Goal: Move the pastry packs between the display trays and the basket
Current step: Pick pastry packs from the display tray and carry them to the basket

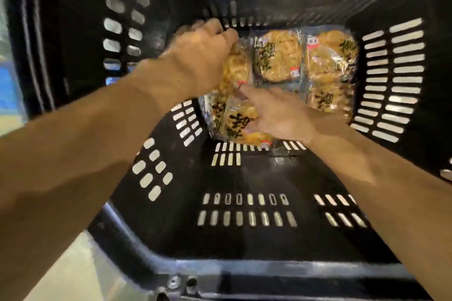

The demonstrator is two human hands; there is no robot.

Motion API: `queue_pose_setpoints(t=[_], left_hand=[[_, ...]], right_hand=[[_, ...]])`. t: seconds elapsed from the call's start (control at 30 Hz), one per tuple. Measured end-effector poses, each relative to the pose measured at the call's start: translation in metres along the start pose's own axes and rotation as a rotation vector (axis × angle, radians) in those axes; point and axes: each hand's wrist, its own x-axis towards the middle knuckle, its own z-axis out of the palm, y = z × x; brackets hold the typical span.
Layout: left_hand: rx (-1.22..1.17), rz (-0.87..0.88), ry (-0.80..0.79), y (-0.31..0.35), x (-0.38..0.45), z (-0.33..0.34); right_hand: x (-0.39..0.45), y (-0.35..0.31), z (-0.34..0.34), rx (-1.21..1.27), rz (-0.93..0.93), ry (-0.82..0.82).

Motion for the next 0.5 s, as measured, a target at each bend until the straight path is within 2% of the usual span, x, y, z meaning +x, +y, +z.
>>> queue_pose_setpoints(t=[0.1,0.17,0.3,0.43,0.5], left_hand=[[0.030,0.109,0.218,0.000,-0.072,-0.045],[0.031,0.161,0.291,-0.009,-0.123,-0.062],[0.114,0.213,0.332,-0.028,-0.183,-0.058],[0.204,0.184,0.338,-0.026,-0.188,-0.040],[0.190,0.168,0.376,-0.025,-0.186,-0.037]], right_hand=[[0.028,-0.017,0.011,-0.100,0.006,-0.021],[0.038,-0.027,0.018,-0.151,0.029,-0.025],[0.042,-0.036,0.039,-0.544,0.049,0.101],[0.032,-0.031,0.058,-0.483,0.074,0.195],[0.034,-0.030,0.063,-0.522,0.083,0.149]])
